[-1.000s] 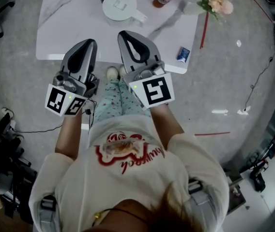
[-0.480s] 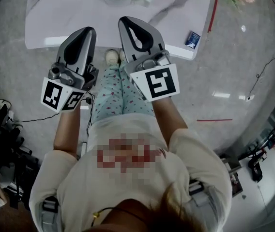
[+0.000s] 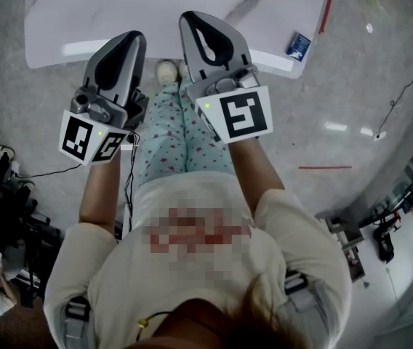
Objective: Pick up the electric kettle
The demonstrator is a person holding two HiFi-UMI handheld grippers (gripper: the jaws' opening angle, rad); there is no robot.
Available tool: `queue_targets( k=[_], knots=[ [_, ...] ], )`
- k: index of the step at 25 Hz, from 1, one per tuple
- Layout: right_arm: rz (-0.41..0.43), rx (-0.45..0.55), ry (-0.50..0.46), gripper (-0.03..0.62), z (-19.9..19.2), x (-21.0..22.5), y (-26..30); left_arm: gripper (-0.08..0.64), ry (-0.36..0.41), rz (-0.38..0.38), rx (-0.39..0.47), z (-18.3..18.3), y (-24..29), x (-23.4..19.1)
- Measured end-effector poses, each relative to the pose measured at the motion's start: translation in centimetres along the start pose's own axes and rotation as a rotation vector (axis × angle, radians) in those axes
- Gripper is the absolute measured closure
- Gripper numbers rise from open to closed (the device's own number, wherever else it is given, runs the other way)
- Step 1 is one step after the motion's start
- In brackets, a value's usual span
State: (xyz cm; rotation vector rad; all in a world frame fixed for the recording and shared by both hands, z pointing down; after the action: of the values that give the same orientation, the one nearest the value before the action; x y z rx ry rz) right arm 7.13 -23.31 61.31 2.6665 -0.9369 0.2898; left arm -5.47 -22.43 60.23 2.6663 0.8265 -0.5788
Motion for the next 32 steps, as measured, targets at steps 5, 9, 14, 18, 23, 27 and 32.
queue_targets(
  k=[5, 9, 14, 18, 23, 27, 32],
  knots=[
    [-0.218, -0.002, 0.02, 0.574, -2.6, 2.7, -0.9, 0.546, 0.001, -0.01, -0.006, -0.3, 0.2, -0.1],
    [-0.361, -0.035, 0.081, 0.433, -5.0, 5.4, -0.7, 0.548, -0.002, -0.023, -0.012, -0.3, 0.4, -0.2],
    [-0.494, -0.085, 0.107, 0.423, -7.7, 8.8, 0.9, 0.548, -0.003, -0.046, -0.031, -0.4, 0.5, 0.1],
    [-0.57, -0.09, 0.121, 0.42, -8.6, 10.8, 2.1, 0.547, -0.01, -0.046, -0.047, -0.6, 0.6, 0.0],
    [-0.626, -0.079, 0.146, 0.42, -9.3, 13.1, 2.9, 0.547, -0.029, -0.018, -0.06, -0.8, 0.3, -0.2],
    [-0.663, -0.079, 0.127, 0.419, -10.0, 14.8, 3.6, 0.548, -0.046, -0.007, -0.078, -1.8, 0.0, -0.8],
    [-0.691, -0.091, 0.1, 0.42, -10.3, 16.1, 4.7, 0.546, -0.073, 0.005, -0.098, -2.3, -0.2, -1.0]
  ],
)
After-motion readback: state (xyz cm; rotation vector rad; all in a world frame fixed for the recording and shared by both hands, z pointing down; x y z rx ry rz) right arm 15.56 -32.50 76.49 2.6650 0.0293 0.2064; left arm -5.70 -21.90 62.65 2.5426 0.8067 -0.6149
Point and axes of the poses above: the fingertips, and each gripper's own axes: y forward along the fingers, x to its right, z out of its top, the point moved 5 cm from there along -y, backward along the fingers, and after that the axes turned 12 degrees about z, right-handed, at the moved point
